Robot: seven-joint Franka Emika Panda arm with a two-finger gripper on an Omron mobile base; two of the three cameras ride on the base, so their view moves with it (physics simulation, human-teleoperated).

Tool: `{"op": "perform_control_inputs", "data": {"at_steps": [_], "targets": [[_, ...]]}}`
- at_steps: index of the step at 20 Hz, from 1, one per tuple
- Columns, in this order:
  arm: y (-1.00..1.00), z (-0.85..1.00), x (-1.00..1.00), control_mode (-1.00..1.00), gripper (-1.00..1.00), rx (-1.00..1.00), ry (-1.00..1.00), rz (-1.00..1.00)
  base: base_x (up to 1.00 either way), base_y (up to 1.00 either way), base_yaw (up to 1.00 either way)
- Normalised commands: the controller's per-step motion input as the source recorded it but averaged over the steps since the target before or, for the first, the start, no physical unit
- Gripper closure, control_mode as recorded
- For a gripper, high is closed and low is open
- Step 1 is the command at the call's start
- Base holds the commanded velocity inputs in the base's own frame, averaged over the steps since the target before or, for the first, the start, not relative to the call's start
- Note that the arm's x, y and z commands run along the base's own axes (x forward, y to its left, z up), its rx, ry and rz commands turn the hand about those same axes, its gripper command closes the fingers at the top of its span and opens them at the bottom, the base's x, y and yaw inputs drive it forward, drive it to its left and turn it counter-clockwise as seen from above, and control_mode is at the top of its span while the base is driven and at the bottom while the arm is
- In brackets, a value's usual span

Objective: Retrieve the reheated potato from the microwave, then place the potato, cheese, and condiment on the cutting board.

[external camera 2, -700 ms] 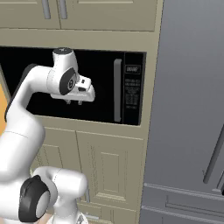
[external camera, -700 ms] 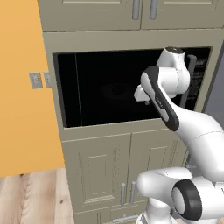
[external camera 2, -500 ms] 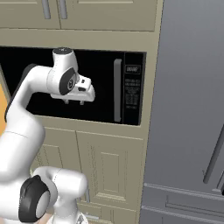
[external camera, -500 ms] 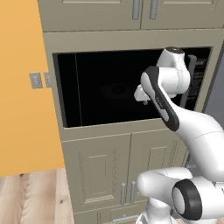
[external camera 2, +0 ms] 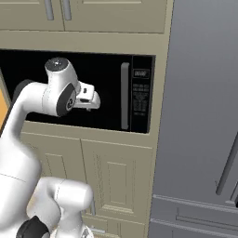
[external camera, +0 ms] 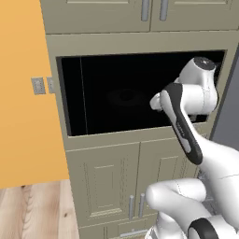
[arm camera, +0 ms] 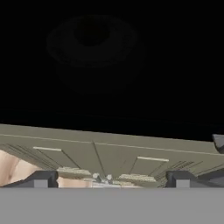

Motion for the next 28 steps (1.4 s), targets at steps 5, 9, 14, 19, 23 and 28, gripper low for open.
{"op": "perform_control_inputs", "data": {"at_steps": [5,9,14,19,23,28], "targets": [[-0.45,0.18,-0.13,-1.0,-1.0,0.02,-0.18,-0.01,0.0,0.0,0.0],[-0.4,0.41,0.0,-1.0,-1.0,0.01,0.0,-0.12,0.0,0.0,0.0],[-0.44,0.51,0.0,-1.0,-1.0,0.01,-0.02,-0.12,0.0,0.0,0.0],[-0.5,0.34,0.04,-1.0,-1.0,0.0,0.0,-0.1,0.0,0.0,0.0],[-0.49,0.08,0.18,-1.0,-1.0,0.0,0.0,-0.02,0.0,0.0,0.0],[-0.42,-0.01,0.31,-1.0,-1.0,0.01,0.0,0.0,0.0,0.0,0.0]]}}
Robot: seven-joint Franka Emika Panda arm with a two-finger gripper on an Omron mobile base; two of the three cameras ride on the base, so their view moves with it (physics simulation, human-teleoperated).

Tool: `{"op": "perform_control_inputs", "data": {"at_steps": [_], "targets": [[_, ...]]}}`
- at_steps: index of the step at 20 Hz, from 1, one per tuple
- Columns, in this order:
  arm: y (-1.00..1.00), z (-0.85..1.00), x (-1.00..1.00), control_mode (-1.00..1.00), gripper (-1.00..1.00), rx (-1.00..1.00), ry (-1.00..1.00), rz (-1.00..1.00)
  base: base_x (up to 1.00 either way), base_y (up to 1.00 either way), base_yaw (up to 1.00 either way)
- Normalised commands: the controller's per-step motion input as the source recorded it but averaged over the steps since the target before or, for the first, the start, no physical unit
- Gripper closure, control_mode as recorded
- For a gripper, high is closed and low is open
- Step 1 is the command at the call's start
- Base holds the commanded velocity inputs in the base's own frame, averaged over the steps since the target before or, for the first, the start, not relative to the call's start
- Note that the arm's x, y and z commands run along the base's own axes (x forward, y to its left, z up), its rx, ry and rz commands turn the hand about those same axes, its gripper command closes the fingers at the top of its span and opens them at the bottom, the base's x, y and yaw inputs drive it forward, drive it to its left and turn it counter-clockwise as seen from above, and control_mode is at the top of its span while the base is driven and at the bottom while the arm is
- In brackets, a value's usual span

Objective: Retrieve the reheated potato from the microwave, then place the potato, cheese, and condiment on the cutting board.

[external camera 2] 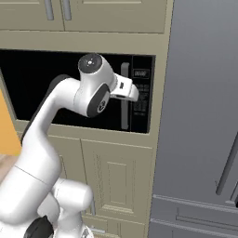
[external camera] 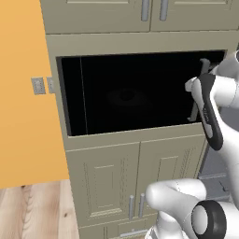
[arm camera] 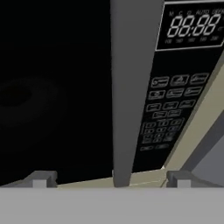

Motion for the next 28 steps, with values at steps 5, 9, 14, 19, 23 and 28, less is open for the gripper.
{"op": "perform_control_inputs", "data": {"at_steps": [5,9,14,19,23,28], "targets": [[-0.37,-0.03,0.33,-1.0,-1.0,0.01,0.0,0.0,0.0,0.0,0.0],[-0.11,-0.18,0.31,-1.0,-1.0,0.0,-0.06,0.0,0.0,0.0,0.0],[0.0,-0.15,0.29,-1.0,-1.0,0.0,-0.02,0.0,0.0,0.0,0.0],[0.0,-0.11,0.2,-1.0,-1.0,0.0,-0.02,-0.01,0.0,0.0,0.0],[0.0,-0.16,0.36,-1.0,-1.0,0.0,-0.02,0.0,0.0,0.0,0.0],[0.01,-0.2,0.47,-1.0,-1.0,0.02,-0.03,0.0,0.0,0.0,0.0]]}}
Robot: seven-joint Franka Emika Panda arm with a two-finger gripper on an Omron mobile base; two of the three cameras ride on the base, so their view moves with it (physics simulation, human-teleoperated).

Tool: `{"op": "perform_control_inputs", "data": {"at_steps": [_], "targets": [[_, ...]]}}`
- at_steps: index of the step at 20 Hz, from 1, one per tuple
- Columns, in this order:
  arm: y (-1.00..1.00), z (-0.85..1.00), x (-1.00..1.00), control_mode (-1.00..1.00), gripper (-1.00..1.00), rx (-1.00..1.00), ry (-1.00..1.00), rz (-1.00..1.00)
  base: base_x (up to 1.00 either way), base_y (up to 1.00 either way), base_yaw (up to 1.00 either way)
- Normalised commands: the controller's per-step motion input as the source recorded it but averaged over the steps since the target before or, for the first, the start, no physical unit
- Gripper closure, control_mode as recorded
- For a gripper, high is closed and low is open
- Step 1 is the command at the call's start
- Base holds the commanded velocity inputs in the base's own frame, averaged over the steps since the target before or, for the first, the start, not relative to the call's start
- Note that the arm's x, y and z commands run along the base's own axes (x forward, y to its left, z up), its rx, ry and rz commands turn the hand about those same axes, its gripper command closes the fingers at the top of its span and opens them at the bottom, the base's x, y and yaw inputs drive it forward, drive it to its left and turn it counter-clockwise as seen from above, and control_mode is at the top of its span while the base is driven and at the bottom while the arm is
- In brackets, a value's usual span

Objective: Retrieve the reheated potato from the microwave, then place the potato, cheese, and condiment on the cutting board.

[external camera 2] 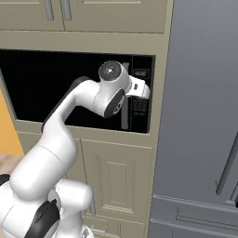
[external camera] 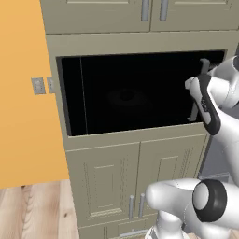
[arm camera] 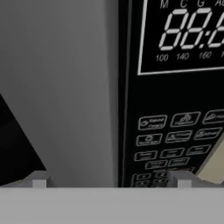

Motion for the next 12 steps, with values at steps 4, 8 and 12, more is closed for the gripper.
{"op": "perform_control_inputs", "data": {"at_steps": [4,8,12], "targets": [[0.18,-0.23,0.51,-1.0,1.0,0.02,0.0,0.0,0.0,0.0,0.0],[0.18,-0.19,0.26,-1.0,1.0,0.03,0.0,0.0,0.0,0.0,0.0],[0.4,-0.21,0.07,-1.0,1.0,0.03,0.0,0.0,0.0,0.0,0.0]]}}
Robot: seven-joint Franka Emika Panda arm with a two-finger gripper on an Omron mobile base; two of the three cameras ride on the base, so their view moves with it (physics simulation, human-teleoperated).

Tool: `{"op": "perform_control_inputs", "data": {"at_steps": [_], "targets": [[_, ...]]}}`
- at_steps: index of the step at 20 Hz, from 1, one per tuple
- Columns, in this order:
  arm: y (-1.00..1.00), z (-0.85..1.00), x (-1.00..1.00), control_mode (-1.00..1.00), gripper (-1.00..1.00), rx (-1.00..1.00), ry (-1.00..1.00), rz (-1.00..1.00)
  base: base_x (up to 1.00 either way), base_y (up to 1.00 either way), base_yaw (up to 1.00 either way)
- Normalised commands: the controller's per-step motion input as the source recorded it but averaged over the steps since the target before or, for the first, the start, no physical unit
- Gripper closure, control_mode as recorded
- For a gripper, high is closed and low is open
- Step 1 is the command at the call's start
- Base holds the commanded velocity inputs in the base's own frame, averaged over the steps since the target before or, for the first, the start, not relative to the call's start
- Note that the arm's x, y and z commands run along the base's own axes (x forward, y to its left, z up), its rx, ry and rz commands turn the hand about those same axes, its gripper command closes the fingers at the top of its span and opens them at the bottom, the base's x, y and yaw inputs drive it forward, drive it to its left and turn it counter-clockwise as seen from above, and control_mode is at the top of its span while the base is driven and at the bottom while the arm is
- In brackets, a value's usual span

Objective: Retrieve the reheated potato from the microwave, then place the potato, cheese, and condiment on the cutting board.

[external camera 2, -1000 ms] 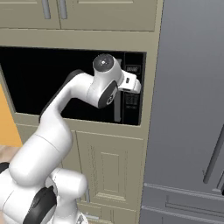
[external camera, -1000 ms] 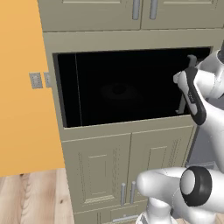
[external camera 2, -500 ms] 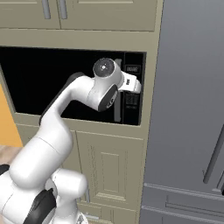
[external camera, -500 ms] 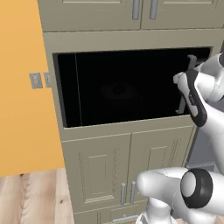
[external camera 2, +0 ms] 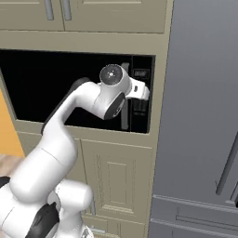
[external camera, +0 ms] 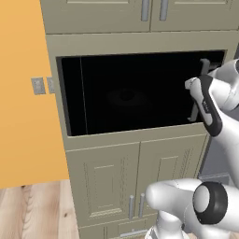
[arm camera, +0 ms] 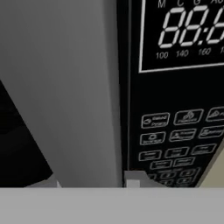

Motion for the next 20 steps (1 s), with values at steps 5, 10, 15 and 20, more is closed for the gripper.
{"op": "perform_control_inputs", "data": {"at_steps": [5,10,15,20], "targets": [[0.46,-0.19,-0.35,-1.0,1.0,0.0,-0.05,0.0,0.0,0.0,0.0],[0.39,-0.09,-0.75,-1.0,1.0,0.0,-0.13,0.01,0.0,0.0,0.0],[0.31,-0.01,-0.84,-1.0,1.0,0.0,-0.07,0.0,0.0,0.0,0.0],[0.24,0.02,-0.8,-1.0,1.0,0.0,0.04,0.0,0.0,0.0,0.0]]}}
